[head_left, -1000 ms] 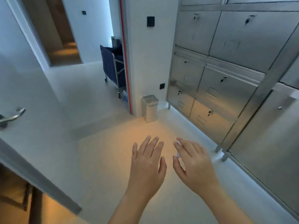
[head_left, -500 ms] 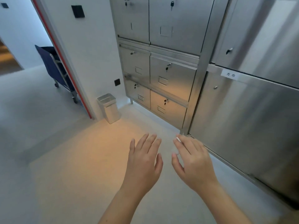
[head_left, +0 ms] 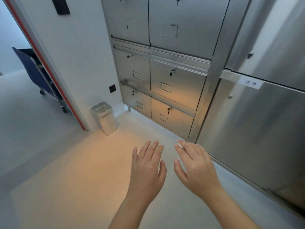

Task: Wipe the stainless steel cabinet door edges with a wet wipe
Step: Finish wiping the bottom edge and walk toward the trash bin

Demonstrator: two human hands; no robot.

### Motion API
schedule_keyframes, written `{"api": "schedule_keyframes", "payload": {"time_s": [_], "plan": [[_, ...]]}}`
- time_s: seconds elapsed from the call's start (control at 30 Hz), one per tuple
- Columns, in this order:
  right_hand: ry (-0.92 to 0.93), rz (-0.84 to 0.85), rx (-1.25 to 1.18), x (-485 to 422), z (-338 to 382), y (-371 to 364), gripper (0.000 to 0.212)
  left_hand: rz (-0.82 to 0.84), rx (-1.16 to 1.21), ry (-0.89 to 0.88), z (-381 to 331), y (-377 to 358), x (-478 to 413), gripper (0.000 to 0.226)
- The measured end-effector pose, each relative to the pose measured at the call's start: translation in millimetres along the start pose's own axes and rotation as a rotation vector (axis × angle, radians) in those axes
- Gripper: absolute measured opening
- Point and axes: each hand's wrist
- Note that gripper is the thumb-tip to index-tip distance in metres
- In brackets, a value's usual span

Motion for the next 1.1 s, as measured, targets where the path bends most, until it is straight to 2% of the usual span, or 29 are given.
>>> {"api": "schedule_keyframes", "payload": {"time_s": [0.27,0.57,0.77,0.97,1.1], "plan": [[0.03,-0.051,-0.019,-125,8,-80,0.037,-0.078,-0.039,0.011,104,3,-102,0.038],[0.024,-0.023,-0.05,-187,-25,-144,0.037,-0.062,-0.056,0.041,148,-34,-166,0.038],[0.031,-0.015,-0.098,-234,-84,-194,0.039,-0.044,-0.088,0.098,162,-74,-234,0.036],[0.065,-0.051,-0.143,-299,-168,-229,0.039,-0.065,-0.109,0.077,148,-118,-335,0.04],[0.125,-0.069,-0.189,-339,-210,-254,0.039,-0.105,-0.109,0.162,152,-135,-392,0.036]]}}
Point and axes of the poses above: each hand's wrist, its own x-axis away from the middle knuckle, its own y-axis out of the back of the hand, z = x × y, and after that the axes turned 6 degrees about y, right-handed
